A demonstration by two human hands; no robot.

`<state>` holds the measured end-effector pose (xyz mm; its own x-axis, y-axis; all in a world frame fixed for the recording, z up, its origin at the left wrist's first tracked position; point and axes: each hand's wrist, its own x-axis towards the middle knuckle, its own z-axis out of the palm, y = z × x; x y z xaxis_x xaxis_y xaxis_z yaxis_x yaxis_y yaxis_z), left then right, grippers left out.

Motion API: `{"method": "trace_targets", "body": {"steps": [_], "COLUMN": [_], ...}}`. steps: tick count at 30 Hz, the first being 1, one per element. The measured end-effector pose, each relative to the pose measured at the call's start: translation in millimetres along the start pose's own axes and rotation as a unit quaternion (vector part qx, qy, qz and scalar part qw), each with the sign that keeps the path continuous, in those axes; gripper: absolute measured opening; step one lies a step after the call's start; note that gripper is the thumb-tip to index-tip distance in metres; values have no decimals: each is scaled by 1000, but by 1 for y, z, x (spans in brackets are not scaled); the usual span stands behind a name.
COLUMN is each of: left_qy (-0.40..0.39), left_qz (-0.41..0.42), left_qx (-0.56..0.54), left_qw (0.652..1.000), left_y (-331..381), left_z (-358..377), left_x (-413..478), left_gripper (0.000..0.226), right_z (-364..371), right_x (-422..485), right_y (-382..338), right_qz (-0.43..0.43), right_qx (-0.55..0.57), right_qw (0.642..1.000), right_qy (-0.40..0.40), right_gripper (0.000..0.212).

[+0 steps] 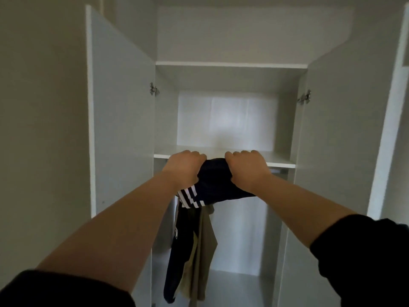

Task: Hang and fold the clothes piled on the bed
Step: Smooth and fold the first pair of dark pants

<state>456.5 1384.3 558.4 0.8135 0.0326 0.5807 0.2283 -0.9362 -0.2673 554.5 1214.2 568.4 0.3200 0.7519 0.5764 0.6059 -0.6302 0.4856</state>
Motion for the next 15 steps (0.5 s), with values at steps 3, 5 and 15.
{"method": "trace_targets", "body": {"steps": [3,5,15], "left_qy": [17,17,-27], "left_qz": [0,7,-39], "left_qx": [20,48,-30], "left_qw": [1000,999,998], "left_y": [-14,-25,-118], "left_z": [31,53,166], "left_x": [51,91,246], "left_gripper": [21,22,20], "right_z": [50,85,224], "right_x": [44,76,241], "right_y": [25,41,74], "right_qz": [-7,-5,-34], "right_qx": [9,29,95], "right_qw": [1000,999,994], "right_qy": [26,36,30], "right_gripper": [17,17,11]}}
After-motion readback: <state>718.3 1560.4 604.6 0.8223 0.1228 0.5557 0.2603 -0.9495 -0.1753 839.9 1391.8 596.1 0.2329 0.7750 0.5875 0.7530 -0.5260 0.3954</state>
